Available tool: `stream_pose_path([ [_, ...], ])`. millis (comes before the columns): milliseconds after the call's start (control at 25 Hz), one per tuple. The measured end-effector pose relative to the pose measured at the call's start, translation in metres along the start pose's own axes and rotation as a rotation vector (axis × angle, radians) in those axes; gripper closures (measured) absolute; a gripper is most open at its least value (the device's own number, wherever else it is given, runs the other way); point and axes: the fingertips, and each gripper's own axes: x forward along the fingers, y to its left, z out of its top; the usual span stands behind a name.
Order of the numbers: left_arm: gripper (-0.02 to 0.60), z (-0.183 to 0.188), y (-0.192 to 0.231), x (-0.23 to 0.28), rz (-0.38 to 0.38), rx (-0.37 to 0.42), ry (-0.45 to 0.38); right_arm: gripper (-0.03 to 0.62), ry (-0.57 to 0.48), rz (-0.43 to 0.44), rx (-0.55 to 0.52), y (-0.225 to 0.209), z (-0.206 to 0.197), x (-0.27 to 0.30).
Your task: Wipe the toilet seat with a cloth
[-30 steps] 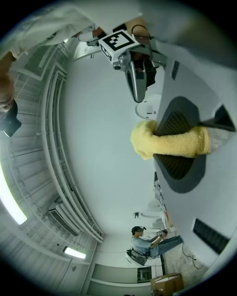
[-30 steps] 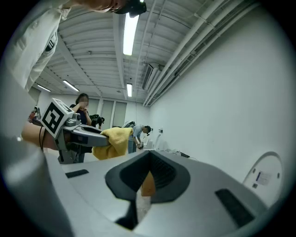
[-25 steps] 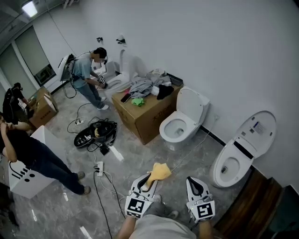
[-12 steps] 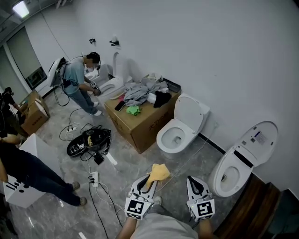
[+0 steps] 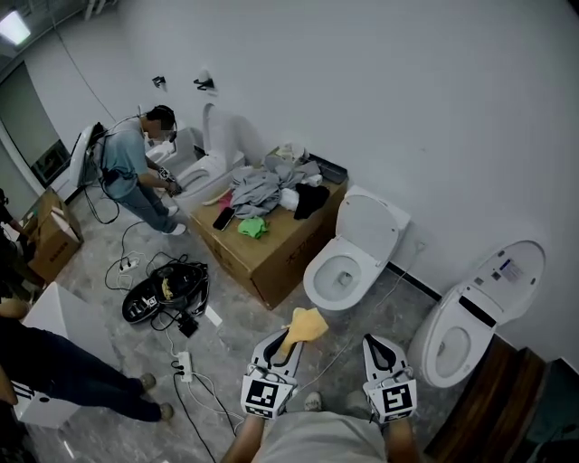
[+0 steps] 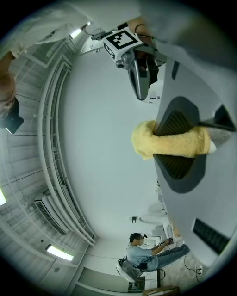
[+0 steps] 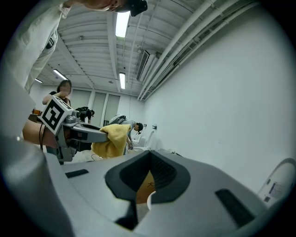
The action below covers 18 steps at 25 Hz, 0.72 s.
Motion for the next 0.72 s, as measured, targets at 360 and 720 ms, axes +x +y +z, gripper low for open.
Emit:
stream_pose_path([
  [360,0.479,0.000,0.034,0.059,-0.023,-0.001,-0.003,0.588,0.032,0.018,-0.027,-0.024,-0.006,0.059],
  [720,0.479,-0.016,0.060,0.144,-0.006,-0.028,0.050,0.588,0.056,0.064,-0.013,-0.087,-0.024,0.137],
])
